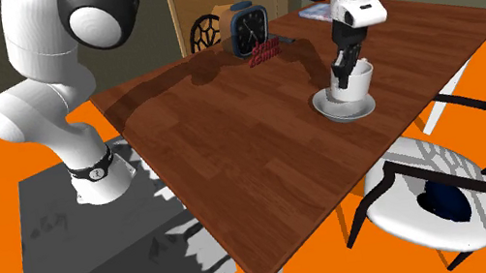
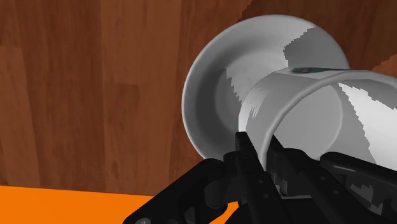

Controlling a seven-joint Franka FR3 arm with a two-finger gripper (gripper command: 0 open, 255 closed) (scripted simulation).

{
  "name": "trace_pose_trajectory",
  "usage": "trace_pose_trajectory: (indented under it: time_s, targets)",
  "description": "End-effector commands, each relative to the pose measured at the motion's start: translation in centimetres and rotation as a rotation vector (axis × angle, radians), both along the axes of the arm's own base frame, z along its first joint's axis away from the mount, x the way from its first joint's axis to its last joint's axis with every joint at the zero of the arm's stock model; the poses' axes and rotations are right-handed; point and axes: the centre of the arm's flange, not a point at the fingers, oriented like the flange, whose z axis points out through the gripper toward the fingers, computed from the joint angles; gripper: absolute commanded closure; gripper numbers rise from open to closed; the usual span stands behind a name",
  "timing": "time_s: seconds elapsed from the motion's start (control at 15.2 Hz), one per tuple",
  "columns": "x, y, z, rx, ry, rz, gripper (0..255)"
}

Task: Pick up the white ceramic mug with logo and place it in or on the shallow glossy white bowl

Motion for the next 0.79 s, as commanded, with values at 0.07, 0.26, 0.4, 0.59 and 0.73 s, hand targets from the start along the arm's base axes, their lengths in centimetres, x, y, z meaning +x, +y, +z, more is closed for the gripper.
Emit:
trace_pose_trajectory:
  time_s: [0.07,0.26,0.4,0.59,0.73]
  targets:
    - [-0.02,-0.02,-1.53,0.001,0.000,0.000,255]
    - [-0.02,-0.02,-1.53,0.001,0.000,0.000,255]
    - [-0.02,-0.02,-1.53,0.001,0.000,0.000,255]
    - [-0.02,-0.02,-1.53,0.001,0.000,0.000,0]
    - [-0.02,-0.02,-1.53,0.001,0.000,0.000,0]
